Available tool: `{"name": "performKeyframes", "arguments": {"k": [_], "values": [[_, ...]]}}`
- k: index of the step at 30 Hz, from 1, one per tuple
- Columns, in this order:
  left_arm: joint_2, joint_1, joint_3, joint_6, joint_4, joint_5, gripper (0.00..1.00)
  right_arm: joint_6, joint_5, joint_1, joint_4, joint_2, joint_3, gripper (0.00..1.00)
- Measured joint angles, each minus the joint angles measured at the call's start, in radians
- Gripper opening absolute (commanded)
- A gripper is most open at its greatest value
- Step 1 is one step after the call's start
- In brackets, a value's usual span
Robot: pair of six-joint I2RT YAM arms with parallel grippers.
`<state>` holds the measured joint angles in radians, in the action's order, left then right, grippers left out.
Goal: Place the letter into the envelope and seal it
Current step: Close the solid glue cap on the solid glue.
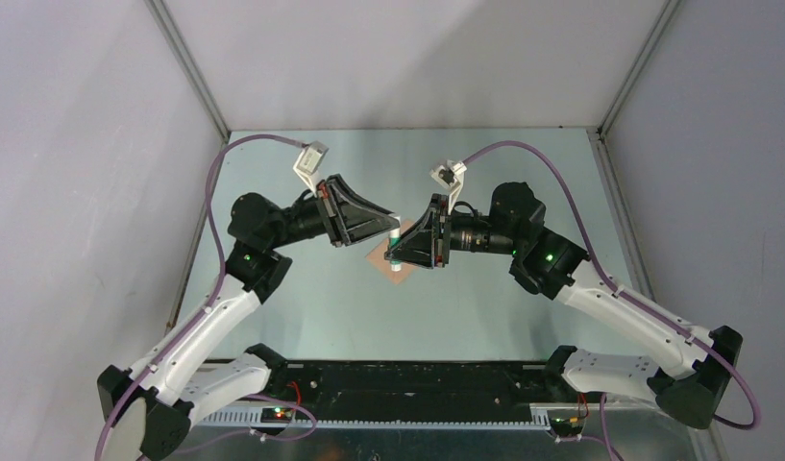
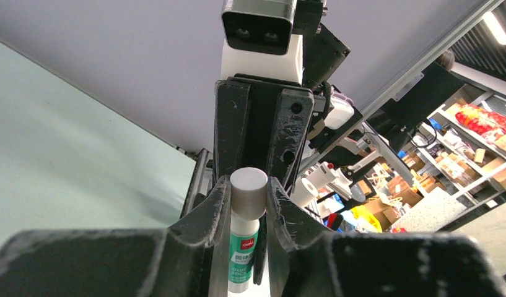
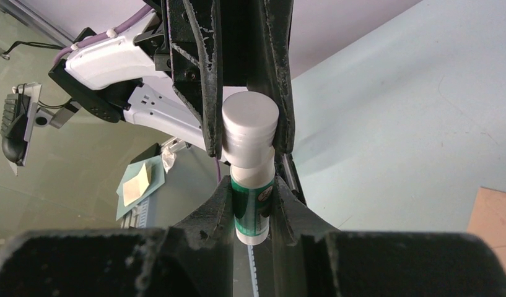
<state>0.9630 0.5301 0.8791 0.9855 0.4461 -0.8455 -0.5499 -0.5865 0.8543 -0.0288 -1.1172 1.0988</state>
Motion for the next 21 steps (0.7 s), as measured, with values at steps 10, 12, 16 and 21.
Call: {"name": "performKeyframes", "arguments": {"k": [10,12,16,21], "values": [[0.006,0.011,0.0,-0.035,-0.016,0.012,0.0,-0.043,-0.002,-0.001,0.002,0.0,-0.007,0.0],[0.01,0.012,0.0,-0.041,-0.027,0.013,0.0,-0.045,-0.003,0.001,0.004,0.0,-0.007,0.0],[0.01,0.013,0.0,-0.055,-0.047,0.024,0.0,-0.045,0.004,0.0,-0.003,0.0,-0.009,0.0],[0.009,0.013,0.0,-0.068,-0.063,0.031,0.0,-0.044,0.015,0.0,-0.014,0.002,-0.01,0.0]]}}
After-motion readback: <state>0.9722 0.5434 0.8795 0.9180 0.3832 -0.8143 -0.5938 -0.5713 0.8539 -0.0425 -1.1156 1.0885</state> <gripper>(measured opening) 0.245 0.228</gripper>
